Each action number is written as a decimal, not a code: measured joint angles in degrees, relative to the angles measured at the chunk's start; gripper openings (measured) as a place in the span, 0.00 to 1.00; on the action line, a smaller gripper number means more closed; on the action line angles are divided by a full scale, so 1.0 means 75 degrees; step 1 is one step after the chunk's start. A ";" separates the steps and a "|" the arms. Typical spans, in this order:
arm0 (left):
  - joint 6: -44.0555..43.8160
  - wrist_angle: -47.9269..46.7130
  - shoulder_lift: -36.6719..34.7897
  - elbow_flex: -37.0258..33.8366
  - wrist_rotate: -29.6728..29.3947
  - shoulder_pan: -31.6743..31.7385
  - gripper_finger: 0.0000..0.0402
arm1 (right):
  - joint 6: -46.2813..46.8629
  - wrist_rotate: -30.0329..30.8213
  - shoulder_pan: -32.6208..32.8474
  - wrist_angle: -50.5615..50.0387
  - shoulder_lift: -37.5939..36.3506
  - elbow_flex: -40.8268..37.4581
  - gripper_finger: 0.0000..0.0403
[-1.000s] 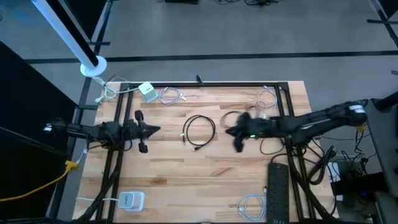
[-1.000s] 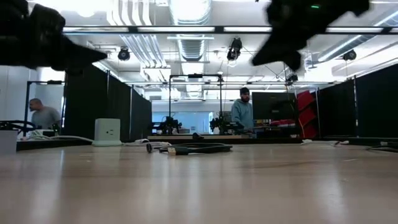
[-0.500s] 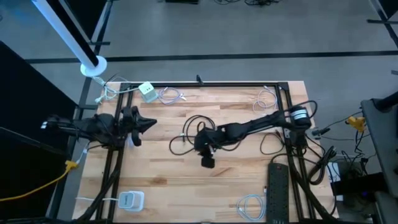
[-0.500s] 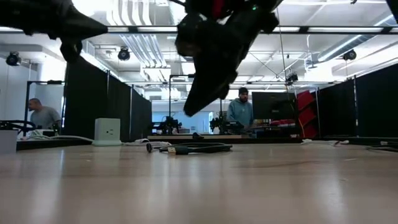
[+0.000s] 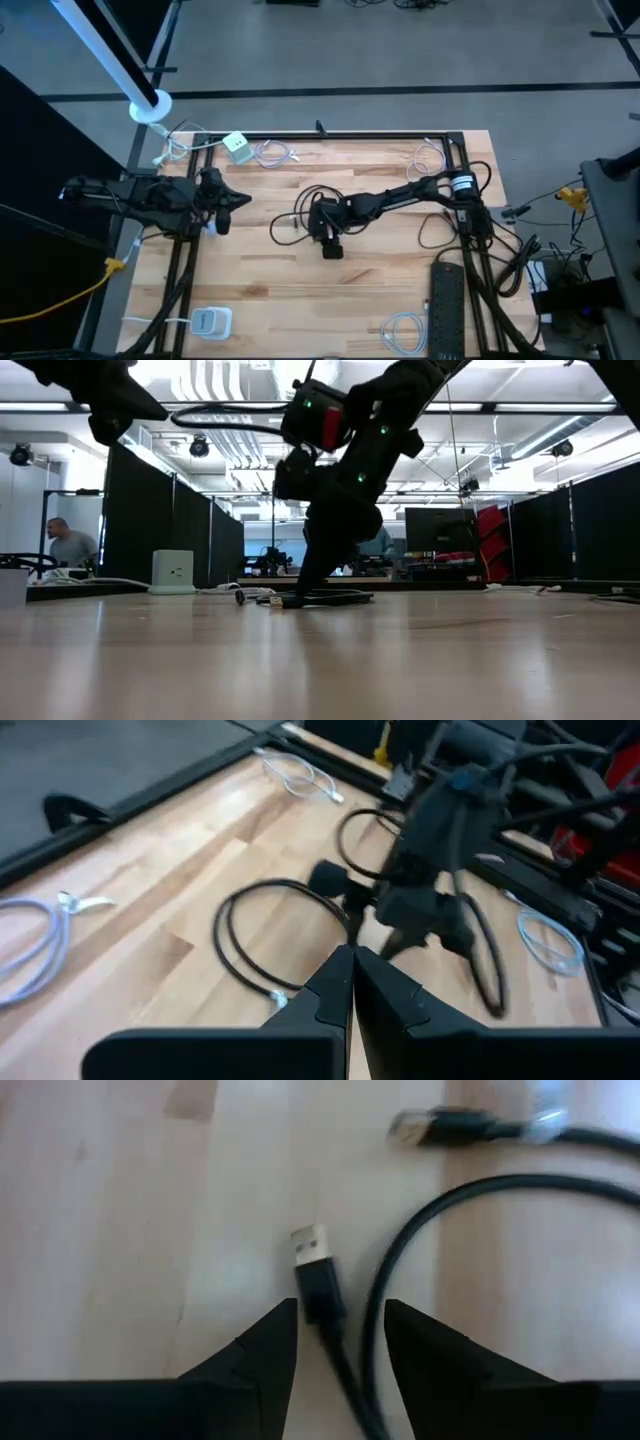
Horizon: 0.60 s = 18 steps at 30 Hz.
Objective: Insert USB
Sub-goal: Insert the left black USB cable into the white outlet extension
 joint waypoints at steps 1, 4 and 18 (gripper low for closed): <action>-0.0003 0.0028 0.0069 0.0025 0.0048 0.0000 0.00 | -0.0127 -0.0202 -0.0008 -0.0008 0.0070 0.0000 0.32; -0.0081 -0.0007 0.0272 0.0039 0.0185 0.0000 0.00 | -0.0281 -0.0461 0.0005 0.0057 0.0235 0.0017 0.28; 0.0173 0.0026 0.0890 -0.0006 0.0187 0.0000 0.00 | 0.0192 -0.0296 0.0057 -0.0143 -0.0153 -0.0051 0.05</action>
